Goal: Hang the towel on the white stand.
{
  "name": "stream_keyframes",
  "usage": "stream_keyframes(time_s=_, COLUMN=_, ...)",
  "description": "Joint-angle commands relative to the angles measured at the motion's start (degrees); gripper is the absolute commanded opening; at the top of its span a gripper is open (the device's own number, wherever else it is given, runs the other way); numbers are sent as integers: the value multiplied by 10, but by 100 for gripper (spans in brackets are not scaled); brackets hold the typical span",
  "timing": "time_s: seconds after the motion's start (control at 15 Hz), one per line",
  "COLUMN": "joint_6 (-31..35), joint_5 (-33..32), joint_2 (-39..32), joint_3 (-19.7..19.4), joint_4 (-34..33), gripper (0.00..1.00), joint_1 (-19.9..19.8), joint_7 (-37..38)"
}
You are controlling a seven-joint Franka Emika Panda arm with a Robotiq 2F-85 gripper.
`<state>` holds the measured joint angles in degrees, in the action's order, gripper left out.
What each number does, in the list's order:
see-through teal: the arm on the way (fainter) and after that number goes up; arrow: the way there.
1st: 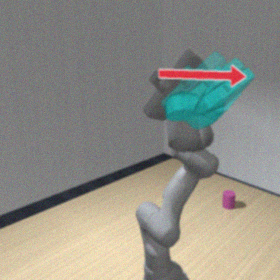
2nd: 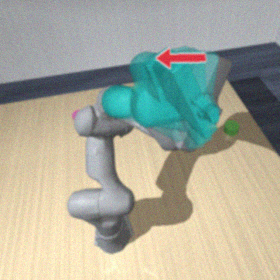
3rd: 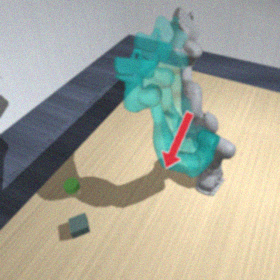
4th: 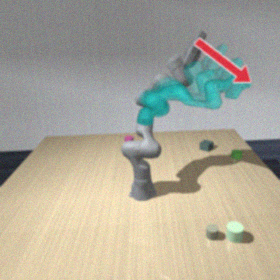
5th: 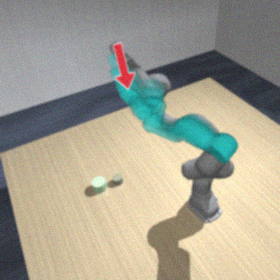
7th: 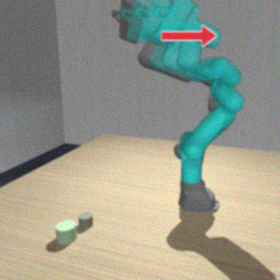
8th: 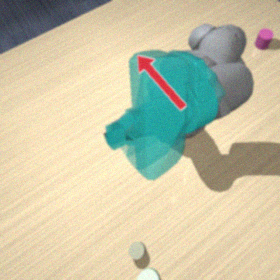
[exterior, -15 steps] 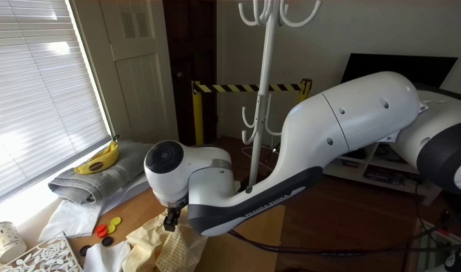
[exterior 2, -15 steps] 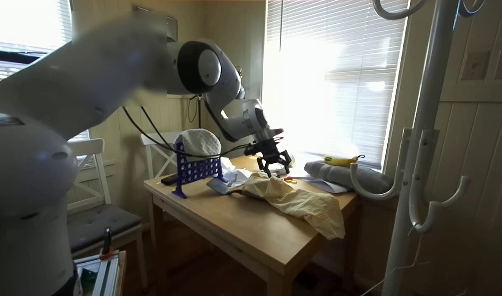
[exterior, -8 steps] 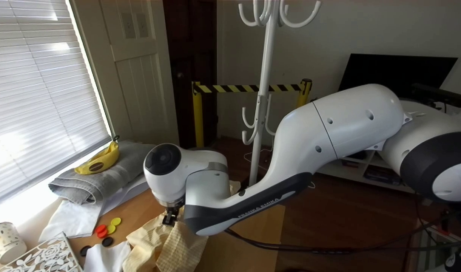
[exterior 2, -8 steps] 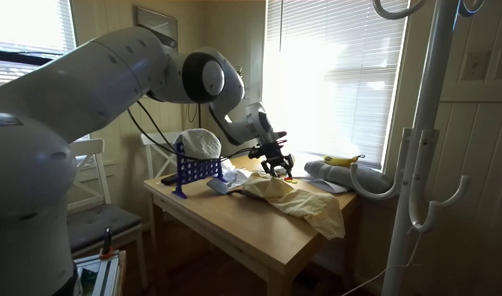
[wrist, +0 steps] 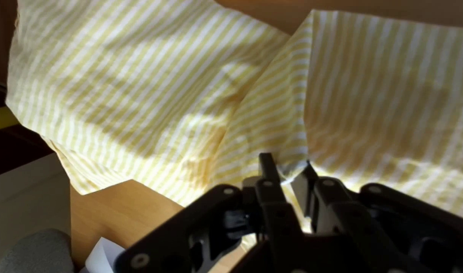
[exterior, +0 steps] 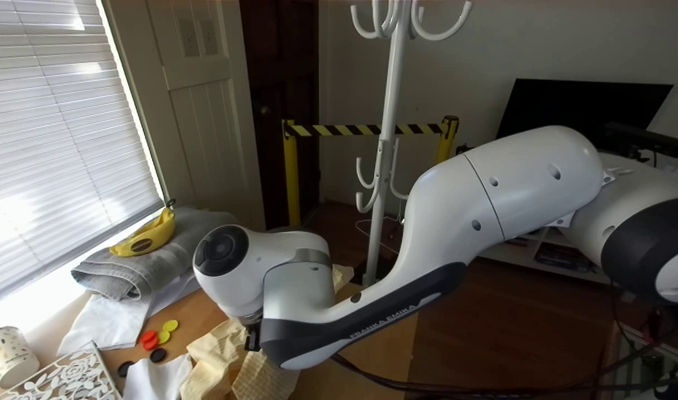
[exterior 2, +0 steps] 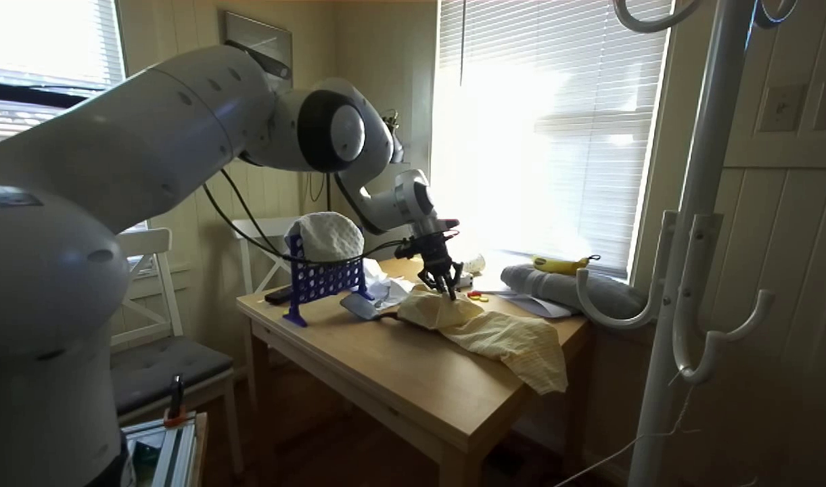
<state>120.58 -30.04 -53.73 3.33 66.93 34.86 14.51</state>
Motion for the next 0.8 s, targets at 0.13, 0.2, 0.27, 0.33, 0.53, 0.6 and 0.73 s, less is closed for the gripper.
stream_keyframes(time_s=0.13, joint_6=-79, joint_5=10, joint_2=15, joint_3=5, joint_4=3, gripper=0, joint_1=15, joint_7=23)
stream_keyframes(time_s=0.2, joint_6=-81, joint_5=6, joint_2=23, joint_3=2, joint_4=9, gripper=1, joint_1=18, joint_7=33)
stream_keyframes(time_s=0.27, joint_6=-80, joint_5=-5, joint_2=39, joint_3=-4, joint_4=22, gripper=1, joint_1=25, joint_7=50)
stream_keyframes(time_s=0.33, joint_6=-77, joint_5=-18, joint_2=53, joint_3=-11, joint_4=34, gripper=1, joint_1=32, joint_7=64)
stream_keyframes(time_s=0.53, joint_6=-57, joint_5=-89, joint_2=129, joint_3=-44, joint_4=96, gripper=1, joint_1=71, joint_7=130)
stream_keyframes(time_s=0.6, joint_6=-59, joint_5=-109, joint_2=159, joint_3=-53, joint_4=122, gripper=1, joint_1=86, joint_7=158)
stream_keyframes(time_s=0.73, joint_6=-69, joint_5=-148, joint_2=209, joint_3=-69, joint_4=159, gripper=1, joint_1=113, joint_7=217)
